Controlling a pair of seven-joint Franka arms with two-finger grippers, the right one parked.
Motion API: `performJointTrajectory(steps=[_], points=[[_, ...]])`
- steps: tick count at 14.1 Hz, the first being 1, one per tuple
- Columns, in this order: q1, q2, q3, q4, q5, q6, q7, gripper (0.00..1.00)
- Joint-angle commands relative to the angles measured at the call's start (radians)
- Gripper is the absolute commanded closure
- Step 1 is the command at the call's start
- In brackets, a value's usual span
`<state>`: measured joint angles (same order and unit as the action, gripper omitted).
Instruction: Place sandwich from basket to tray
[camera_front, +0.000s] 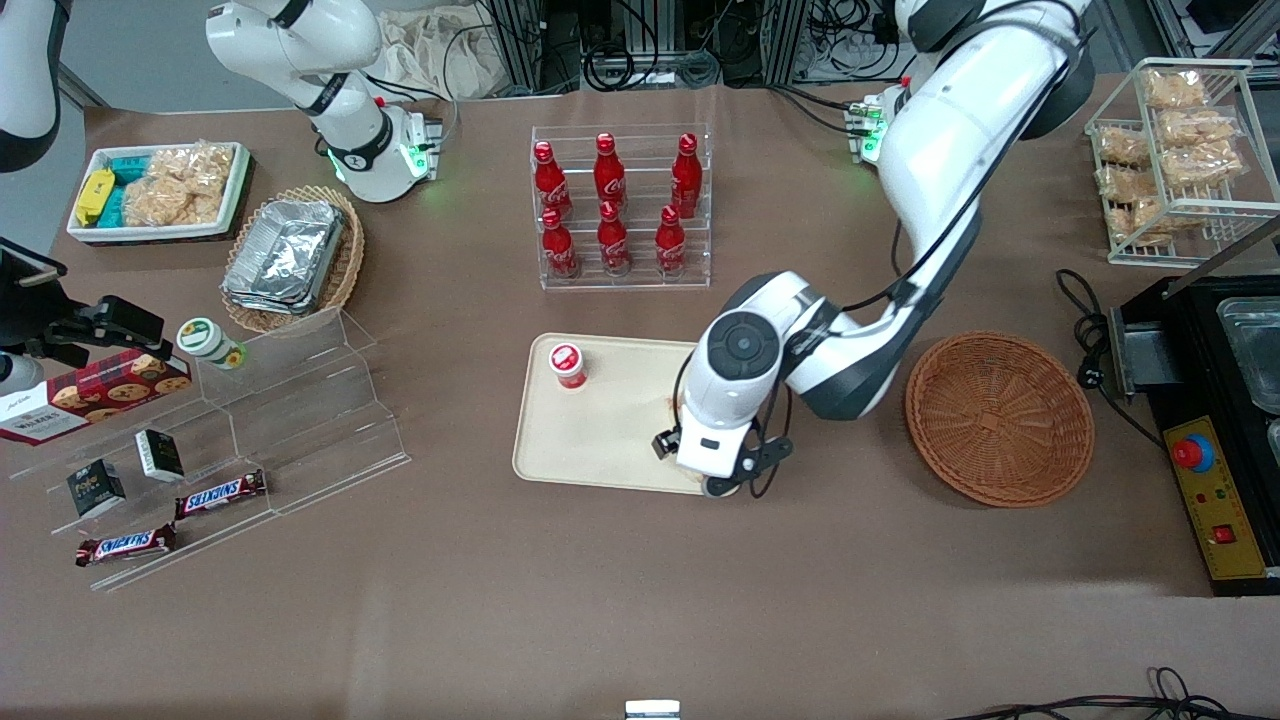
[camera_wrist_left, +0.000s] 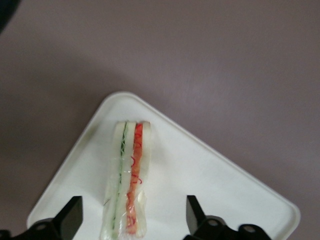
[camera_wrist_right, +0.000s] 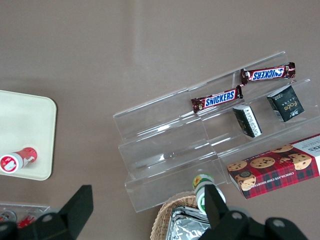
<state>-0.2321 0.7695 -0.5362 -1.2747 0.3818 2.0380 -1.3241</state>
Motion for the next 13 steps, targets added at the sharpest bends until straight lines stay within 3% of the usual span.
performJointTrajectory(steps=[1,4,10,13], points=[[0.051,-0.175,0.008,-0.034,0.000,-0.122,-0.023,0.00],[0.141,-0.289,0.001,-0.038,-0.038,-0.231,0.034,0.00],[0.310,-0.435,0.022,-0.104,-0.148,-0.311,0.380,0.00],[0.272,-0.518,0.200,-0.136,-0.251,-0.346,0.592,0.00]])
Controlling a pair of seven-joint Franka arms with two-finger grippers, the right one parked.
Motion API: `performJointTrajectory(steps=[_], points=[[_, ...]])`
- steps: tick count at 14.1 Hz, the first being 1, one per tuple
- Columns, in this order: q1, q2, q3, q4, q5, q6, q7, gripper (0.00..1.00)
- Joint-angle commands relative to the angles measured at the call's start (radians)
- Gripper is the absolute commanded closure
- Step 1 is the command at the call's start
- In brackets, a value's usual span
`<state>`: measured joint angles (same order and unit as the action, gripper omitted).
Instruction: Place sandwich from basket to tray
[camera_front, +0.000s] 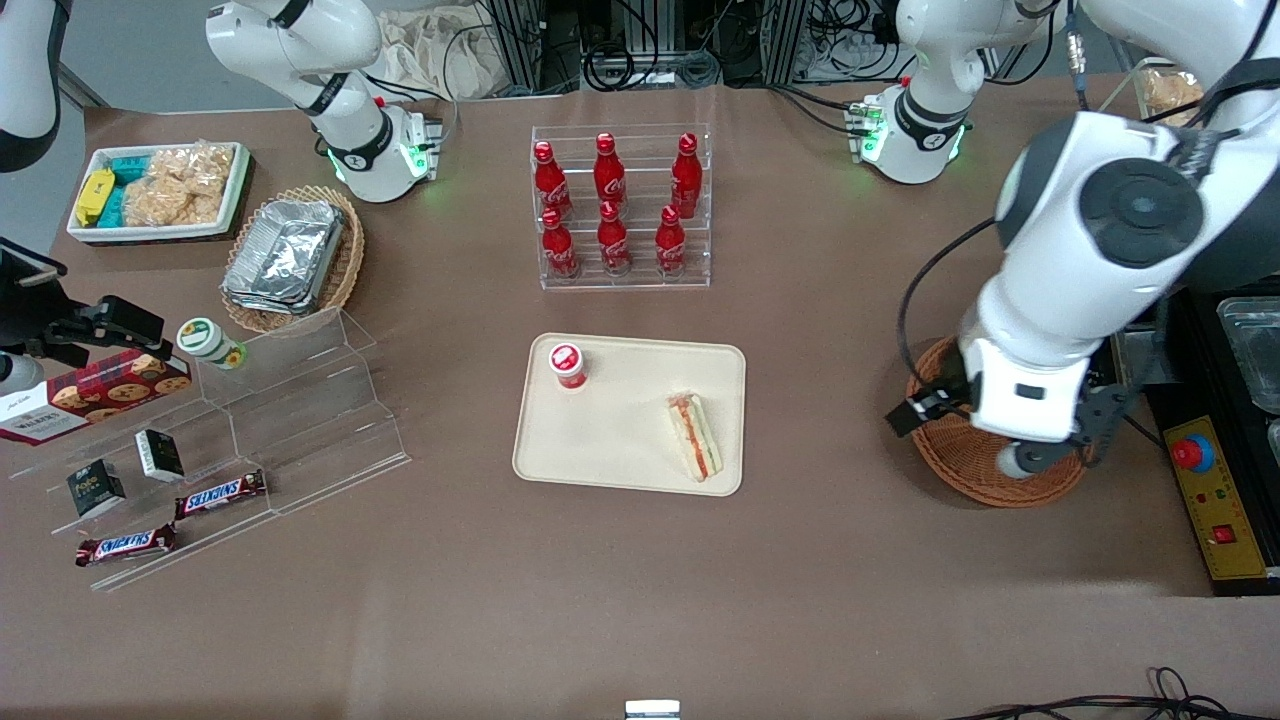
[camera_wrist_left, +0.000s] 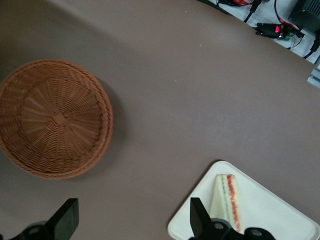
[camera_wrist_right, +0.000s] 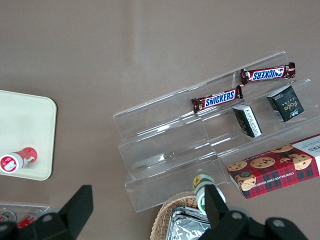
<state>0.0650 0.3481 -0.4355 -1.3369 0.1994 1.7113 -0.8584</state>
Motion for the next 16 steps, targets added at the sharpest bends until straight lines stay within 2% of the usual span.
performJointTrajectory(steps=[1,3,5,7,11,13,16], points=[[-0.052,-0.142,0.182,-0.115,-0.090,-0.012,0.216,0.00],[-0.083,-0.213,0.308,-0.191,-0.146,-0.002,0.385,0.00],[-0.106,-0.295,0.392,-0.298,-0.166,0.051,0.522,0.00],[-0.145,-0.381,0.475,-0.428,-0.176,0.132,0.573,0.00],[-0.104,-0.524,0.480,-0.586,-0.179,0.163,0.660,0.00],[-0.071,-0.573,0.478,-0.617,-0.193,0.151,0.677,0.00],[-0.028,-0.581,0.468,-0.605,-0.216,0.123,0.683,0.00]])
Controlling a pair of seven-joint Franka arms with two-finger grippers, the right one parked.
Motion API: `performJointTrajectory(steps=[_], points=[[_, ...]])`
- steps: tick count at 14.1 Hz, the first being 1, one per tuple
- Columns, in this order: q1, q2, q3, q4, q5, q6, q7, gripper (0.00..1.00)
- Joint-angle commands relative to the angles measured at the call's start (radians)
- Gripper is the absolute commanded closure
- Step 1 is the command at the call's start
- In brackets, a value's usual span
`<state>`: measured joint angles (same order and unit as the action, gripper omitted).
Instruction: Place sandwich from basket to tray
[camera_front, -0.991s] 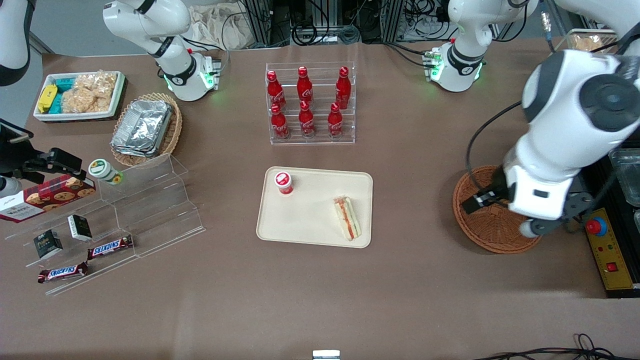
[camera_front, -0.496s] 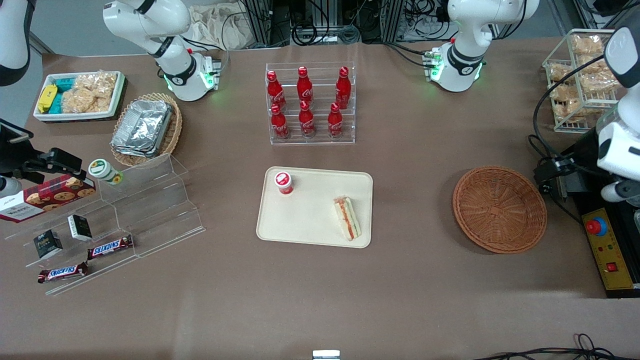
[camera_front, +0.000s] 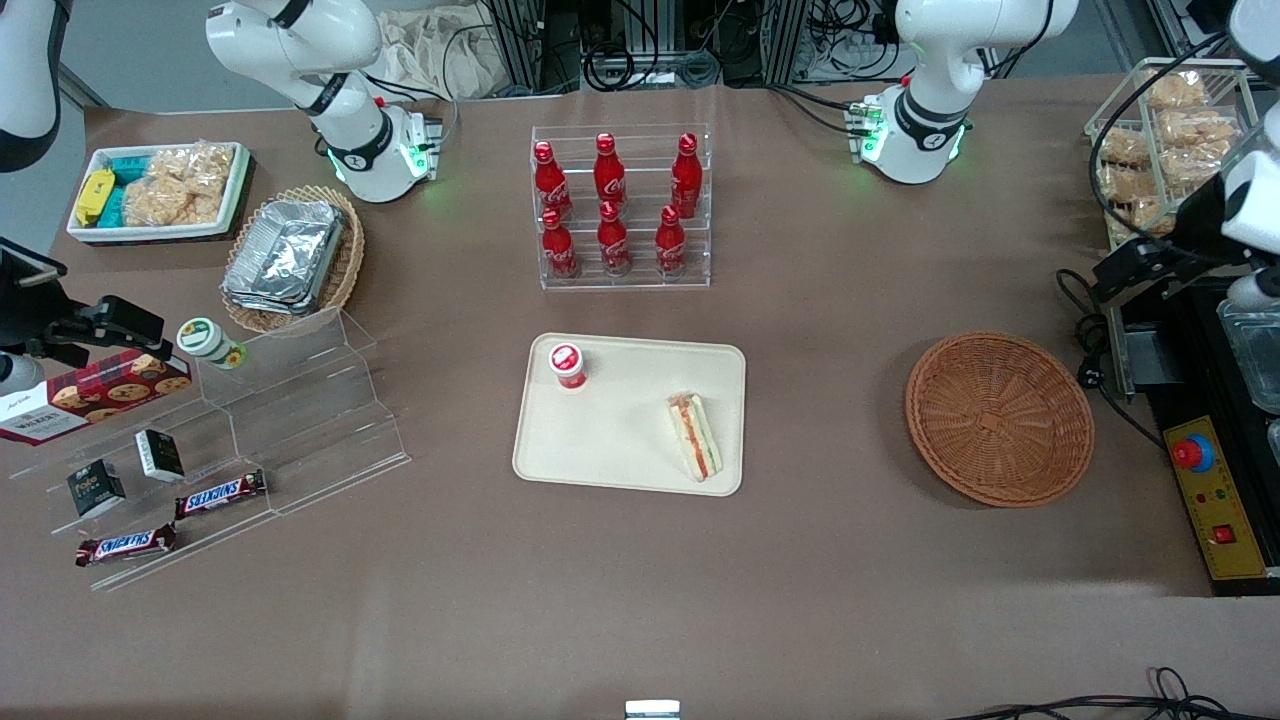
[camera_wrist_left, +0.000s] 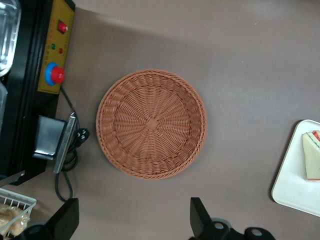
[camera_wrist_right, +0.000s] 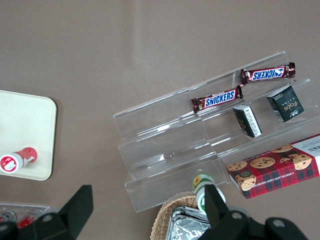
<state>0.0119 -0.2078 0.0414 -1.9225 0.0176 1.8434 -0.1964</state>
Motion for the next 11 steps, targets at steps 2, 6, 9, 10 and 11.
performJointTrajectory(steps=[2,6,9,10,11], points=[[0.022,-0.013,-0.008,0.006,-0.044,-0.024,0.020,0.00],[0.017,0.053,-0.008,0.141,-0.038,-0.123,0.022,0.00],[0.017,0.094,-0.008,0.229,-0.030,-0.208,0.052,0.00],[0.017,0.094,-0.008,0.229,-0.030,-0.208,0.052,0.00],[0.016,0.090,-0.009,0.218,-0.028,-0.208,0.040,0.00]])
